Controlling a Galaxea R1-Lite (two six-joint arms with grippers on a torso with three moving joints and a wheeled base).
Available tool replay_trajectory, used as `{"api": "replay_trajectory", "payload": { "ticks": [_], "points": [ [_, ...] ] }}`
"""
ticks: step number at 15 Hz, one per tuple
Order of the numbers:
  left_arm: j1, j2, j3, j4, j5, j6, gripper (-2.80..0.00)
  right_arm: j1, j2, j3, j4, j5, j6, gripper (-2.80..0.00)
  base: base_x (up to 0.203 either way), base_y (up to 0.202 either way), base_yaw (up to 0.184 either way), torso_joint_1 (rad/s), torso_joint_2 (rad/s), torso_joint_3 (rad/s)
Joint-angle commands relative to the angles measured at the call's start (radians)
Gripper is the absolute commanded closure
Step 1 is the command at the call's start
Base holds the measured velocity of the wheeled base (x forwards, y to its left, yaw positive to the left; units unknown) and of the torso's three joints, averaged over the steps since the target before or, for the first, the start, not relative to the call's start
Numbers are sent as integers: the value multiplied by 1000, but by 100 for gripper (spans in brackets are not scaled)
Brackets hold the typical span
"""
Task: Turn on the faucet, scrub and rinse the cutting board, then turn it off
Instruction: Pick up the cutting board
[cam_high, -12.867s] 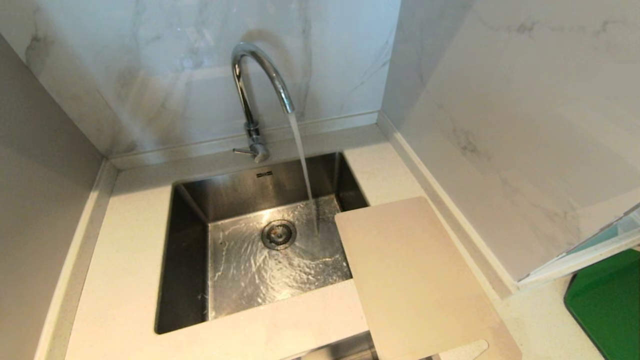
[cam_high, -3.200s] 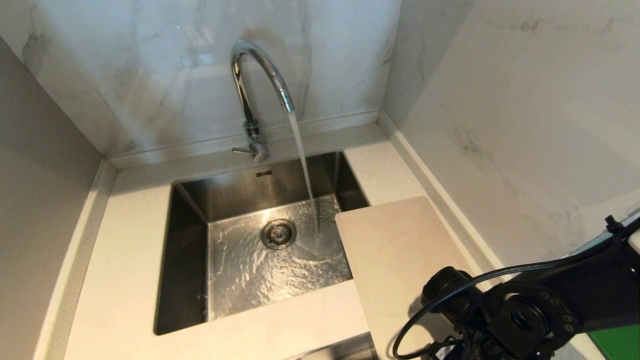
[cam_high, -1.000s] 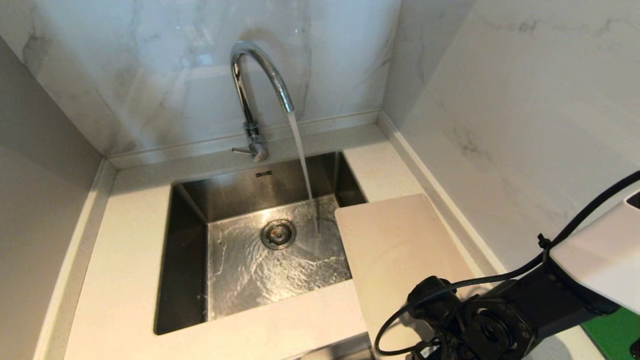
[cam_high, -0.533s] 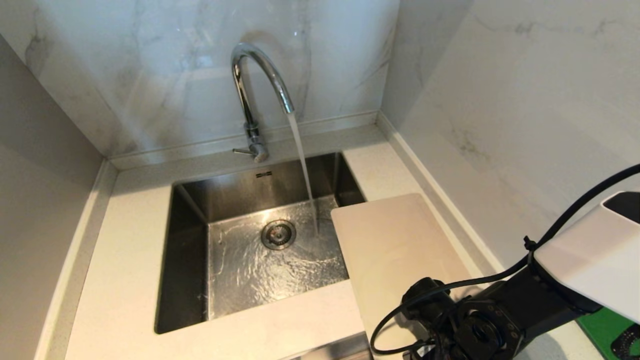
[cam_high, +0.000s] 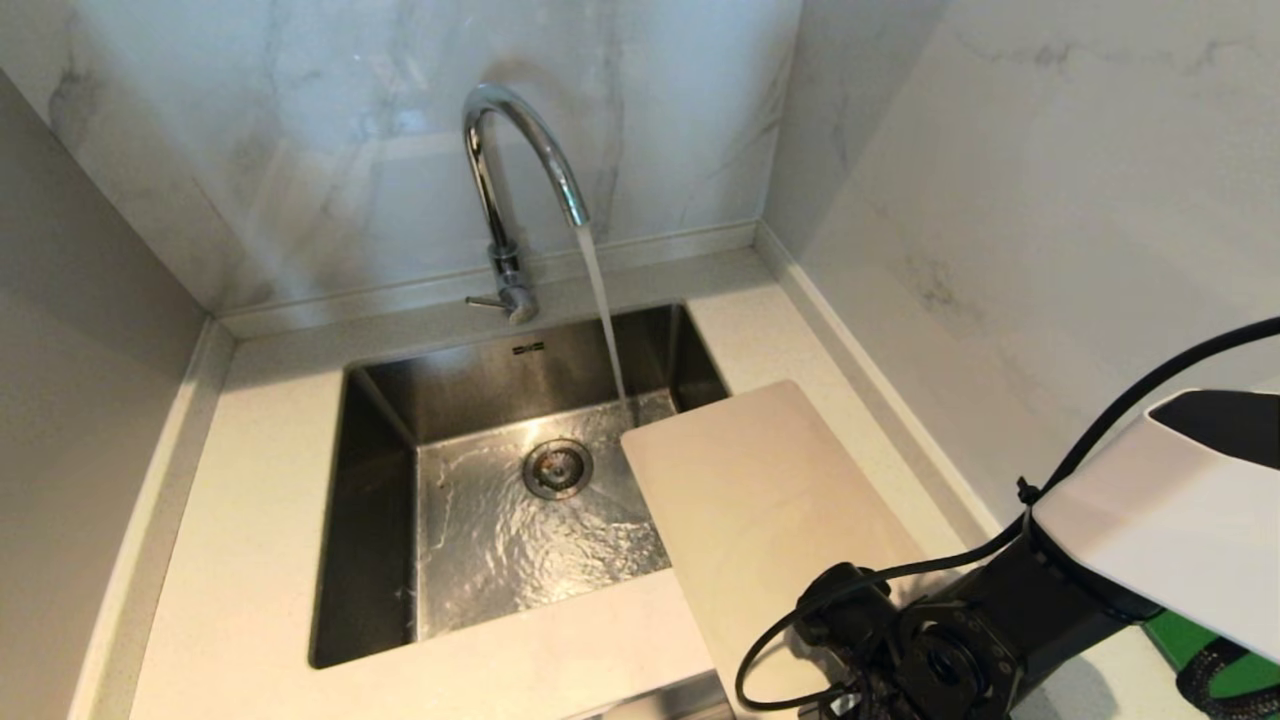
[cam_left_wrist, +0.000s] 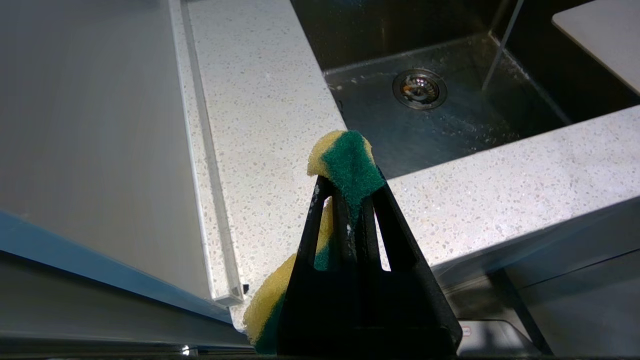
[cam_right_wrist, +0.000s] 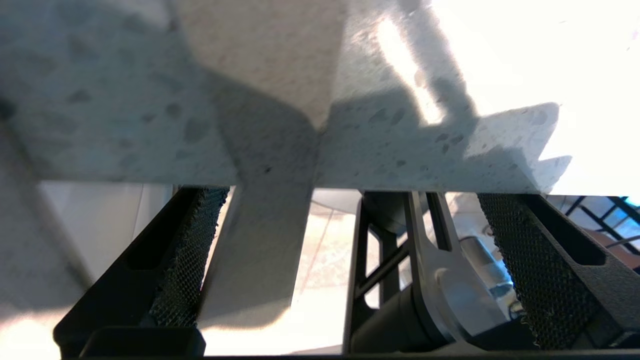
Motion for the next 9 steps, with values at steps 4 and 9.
{"api": "replay_trajectory", "payload": {
  "ticks": [4,9],
  "points": [
    [0,1,1,-1,0,-1,0,11,16,1,-1,-11,16,-280,0,0,0,0,0,0],
    [0,1,0,-1,0,-1,0,11,17,1,-1,-13,15,-280,0,0,0,0,0,0]
  ]
}}
